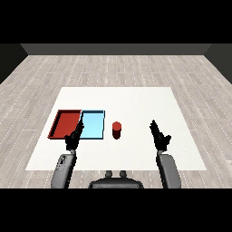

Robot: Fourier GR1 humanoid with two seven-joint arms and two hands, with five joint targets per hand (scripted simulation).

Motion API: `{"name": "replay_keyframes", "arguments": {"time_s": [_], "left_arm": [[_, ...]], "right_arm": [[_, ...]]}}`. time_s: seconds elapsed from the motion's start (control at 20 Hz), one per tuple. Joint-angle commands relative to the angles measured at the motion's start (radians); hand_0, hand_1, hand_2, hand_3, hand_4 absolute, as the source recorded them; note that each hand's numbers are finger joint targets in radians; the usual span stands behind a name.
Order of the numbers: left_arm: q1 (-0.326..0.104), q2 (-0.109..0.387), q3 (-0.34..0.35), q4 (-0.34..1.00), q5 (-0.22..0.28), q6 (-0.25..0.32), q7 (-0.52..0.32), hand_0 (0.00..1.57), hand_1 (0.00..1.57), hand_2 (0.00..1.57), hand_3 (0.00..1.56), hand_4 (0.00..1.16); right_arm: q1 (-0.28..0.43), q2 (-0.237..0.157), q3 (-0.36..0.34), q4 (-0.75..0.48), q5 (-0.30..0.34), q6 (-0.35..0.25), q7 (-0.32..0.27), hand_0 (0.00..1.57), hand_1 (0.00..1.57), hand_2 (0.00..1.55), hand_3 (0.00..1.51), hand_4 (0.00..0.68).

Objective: Pick the red can and put it in the red box

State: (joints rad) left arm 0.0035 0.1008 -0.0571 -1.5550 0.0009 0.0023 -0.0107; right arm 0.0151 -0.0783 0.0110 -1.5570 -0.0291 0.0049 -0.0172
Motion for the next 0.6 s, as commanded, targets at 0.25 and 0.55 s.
{"name": "replay_keyframes", "arguments": {"time_s": [0.25,0.55], "left_arm": [[-0.023,-0.023,0.051,-0.021,0.008,0.001,0.034,0.00,0.00,0.00,0.00,0.00],[0.036,-0.020,0.092,-0.137,0.062,-0.053,-0.353,0.00,0.00,0.00,0.00,0.00]], "right_arm": [[0.053,-0.019,-0.024,0.003,0.010,0.062,-0.071,0.00,0.00,0.00,0.00,0.000],[0.014,-0.004,-0.038,-0.107,-0.047,0.097,-0.284,0.00,0.00,0.00,0.00,0.000]]}}
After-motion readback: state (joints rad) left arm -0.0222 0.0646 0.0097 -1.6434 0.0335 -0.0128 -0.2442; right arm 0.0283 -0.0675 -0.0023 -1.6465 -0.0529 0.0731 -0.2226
